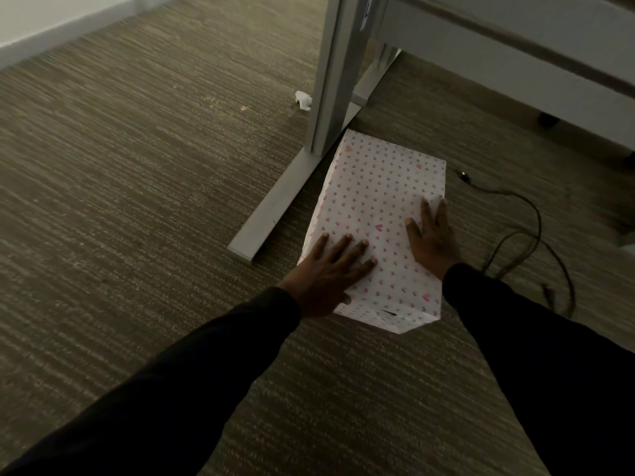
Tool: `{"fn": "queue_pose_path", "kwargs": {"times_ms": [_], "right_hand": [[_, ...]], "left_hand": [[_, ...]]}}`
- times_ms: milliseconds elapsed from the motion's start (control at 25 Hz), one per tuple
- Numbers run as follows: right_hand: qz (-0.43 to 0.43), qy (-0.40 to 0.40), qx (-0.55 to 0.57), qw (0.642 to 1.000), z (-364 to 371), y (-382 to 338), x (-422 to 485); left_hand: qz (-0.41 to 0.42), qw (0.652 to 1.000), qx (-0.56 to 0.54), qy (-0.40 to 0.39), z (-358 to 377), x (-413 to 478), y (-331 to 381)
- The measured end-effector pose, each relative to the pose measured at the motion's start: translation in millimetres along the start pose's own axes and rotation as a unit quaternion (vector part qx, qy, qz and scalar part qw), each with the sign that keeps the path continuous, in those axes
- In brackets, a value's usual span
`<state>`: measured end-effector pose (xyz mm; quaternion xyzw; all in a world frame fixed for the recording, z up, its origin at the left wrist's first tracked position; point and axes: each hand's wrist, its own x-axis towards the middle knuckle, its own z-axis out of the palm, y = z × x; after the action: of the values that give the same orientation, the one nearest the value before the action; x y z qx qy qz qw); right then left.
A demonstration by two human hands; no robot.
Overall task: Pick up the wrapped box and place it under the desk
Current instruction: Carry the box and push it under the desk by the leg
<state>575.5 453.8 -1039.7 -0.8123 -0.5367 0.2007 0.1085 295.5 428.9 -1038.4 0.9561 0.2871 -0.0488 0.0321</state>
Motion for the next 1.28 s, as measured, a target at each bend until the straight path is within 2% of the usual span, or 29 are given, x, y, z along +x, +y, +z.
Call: {"fn": "queue_pose_path", "kwargs": {"times_ms": [200,280,520,680,880,1120,1280], "right_hand": [[0.041,0.136,0.082,0.986,7.8,-8.7,-13.5],[0.054,0.151,0.090,0.983,8.8,-12.2,-13.6],[0.026,0.082,0.165,0.983,7.1,-12.4,-10.0],[0.029,0.084,0.166,0.982,14.4,-23.9,-8.0],[0.048,0.065,0.188,0.979,22.2,-41.4,-5.1],[0.052,0.013,0.183,0.982,10.6,-60.3,11.3],[0.053,0.005,0.117,0.992,21.5,-67.6,9.4]], "left_hand": [[-0.027,0.998,-0.032,0.057,14.8,-7.5,25.1],[-0.024,0.997,-0.041,0.061,21.8,-8.4,30.4],[-0.054,0.996,-0.028,0.069,17.8,-5.6,-2.6],[-0.100,0.992,-0.025,0.070,10.7,-3.0,-16.2],[-0.080,0.991,-0.031,0.104,28.5,-20.4,-2.1],[-0.124,0.988,-0.048,0.074,27.4,-19.7,-16.9],[-0.139,0.987,-0.051,0.066,24.9,-19.4,-25.9]]}}
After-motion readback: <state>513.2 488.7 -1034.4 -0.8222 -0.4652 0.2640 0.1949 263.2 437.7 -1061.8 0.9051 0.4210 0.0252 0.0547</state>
